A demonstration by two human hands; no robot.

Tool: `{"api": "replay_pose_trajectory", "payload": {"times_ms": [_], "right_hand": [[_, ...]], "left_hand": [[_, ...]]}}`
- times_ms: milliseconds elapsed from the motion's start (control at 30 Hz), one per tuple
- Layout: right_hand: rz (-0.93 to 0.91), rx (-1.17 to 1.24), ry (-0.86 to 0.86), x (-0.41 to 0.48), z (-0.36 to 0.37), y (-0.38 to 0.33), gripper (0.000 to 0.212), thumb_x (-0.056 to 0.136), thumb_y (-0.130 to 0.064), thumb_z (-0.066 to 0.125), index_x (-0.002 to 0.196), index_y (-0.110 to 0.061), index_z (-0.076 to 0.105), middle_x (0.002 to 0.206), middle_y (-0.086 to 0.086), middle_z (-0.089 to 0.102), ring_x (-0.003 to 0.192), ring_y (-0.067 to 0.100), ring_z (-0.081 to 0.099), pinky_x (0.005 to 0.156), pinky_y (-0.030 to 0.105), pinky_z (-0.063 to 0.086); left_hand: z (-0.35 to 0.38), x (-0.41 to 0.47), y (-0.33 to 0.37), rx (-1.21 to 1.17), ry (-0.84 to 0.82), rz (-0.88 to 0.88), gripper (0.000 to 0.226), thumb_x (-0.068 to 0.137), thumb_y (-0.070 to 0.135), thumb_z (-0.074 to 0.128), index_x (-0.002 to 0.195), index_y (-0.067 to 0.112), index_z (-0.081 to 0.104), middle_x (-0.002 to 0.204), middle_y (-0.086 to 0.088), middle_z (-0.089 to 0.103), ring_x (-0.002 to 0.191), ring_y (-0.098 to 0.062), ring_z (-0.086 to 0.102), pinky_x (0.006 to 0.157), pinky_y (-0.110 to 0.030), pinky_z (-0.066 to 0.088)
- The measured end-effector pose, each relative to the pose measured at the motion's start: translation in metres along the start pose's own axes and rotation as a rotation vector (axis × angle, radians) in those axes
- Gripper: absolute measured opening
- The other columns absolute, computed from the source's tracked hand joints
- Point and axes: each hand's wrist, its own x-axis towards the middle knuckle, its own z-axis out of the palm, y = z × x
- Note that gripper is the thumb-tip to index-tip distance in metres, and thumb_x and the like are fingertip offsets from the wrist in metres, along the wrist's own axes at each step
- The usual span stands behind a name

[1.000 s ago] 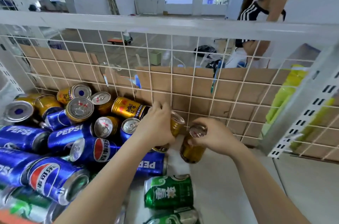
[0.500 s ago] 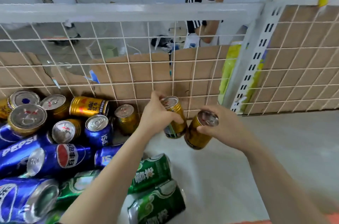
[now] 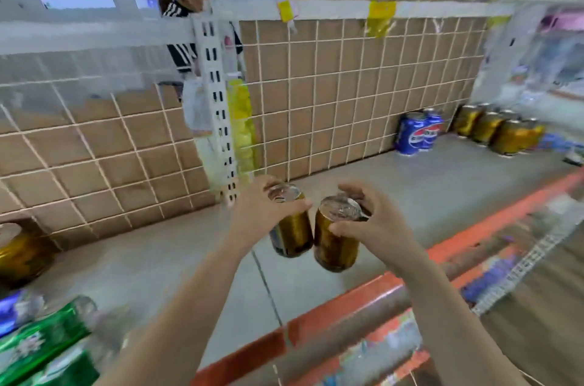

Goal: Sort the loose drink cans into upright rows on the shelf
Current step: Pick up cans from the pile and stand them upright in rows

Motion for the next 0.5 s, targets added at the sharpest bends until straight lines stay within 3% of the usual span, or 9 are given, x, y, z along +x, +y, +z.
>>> {"api": "replay_pose_trajectory", "payload": {"times_ms": [33, 100, 300, 500], "right_hand": [[0.015, 0.026, 0.014, -0.004, -0.021, 0.01, 0.058, 0.063, -0.004, 0.08, 0.103, -0.039, 0.056, 0.111, -0.008, 0.062, 0.105, 0.01, 0.059, 0.09, 0.026, 0.048], [0.029, 0.06, 0.038, -0.012, -0.07, 0.029, 0.056, 0.062, -0.004, 0.079, 0.102, -0.037, 0.057, 0.111, -0.008, 0.064, 0.103, 0.01, 0.06, 0.089, 0.025, 0.048], [0.065, 0.102, 0.14, -0.031, -0.183, 0.076, 0.056, 0.052, -0.015, 0.073, 0.102, -0.036, 0.058, 0.108, -0.008, 0.066, 0.097, 0.005, 0.063, 0.088, 0.024, 0.049], [0.099, 0.139, 0.254, -0.024, -0.259, 0.116, 0.054, 0.051, -0.016, 0.072, 0.1, -0.035, 0.061, 0.108, -0.008, 0.067, 0.102, 0.01, 0.062, 0.093, 0.032, 0.049]], "left_hand": [[0.02, 0.0, 0.01, -0.026, -0.019, 0.019, 0.053, 0.066, 0.033, 0.082, 0.109, 0.017, 0.057, 0.096, 0.011, 0.056, 0.082, 0.0, 0.051, 0.065, -0.001, 0.037], [0.07, -0.001, 0.033, -0.054, -0.052, 0.068, 0.046, 0.066, 0.03, 0.083, 0.104, 0.02, 0.058, 0.089, 0.017, 0.055, 0.08, 0.003, 0.05, 0.061, -0.001, 0.038], [0.194, 0.001, 0.09, -0.028, -0.142, 0.129, 0.052, 0.065, 0.036, 0.082, 0.108, 0.022, 0.058, 0.097, 0.009, 0.058, 0.091, -0.009, 0.053, 0.07, -0.019, 0.039], [0.282, 0.026, 0.132, 0.02, -0.219, 0.2, 0.059, 0.058, 0.044, 0.083, 0.106, 0.024, 0.056, 0.103, 0.005, 0.059, 0.095, -0.012, 0.056, 0.075, -0.022, 0.042]]}}
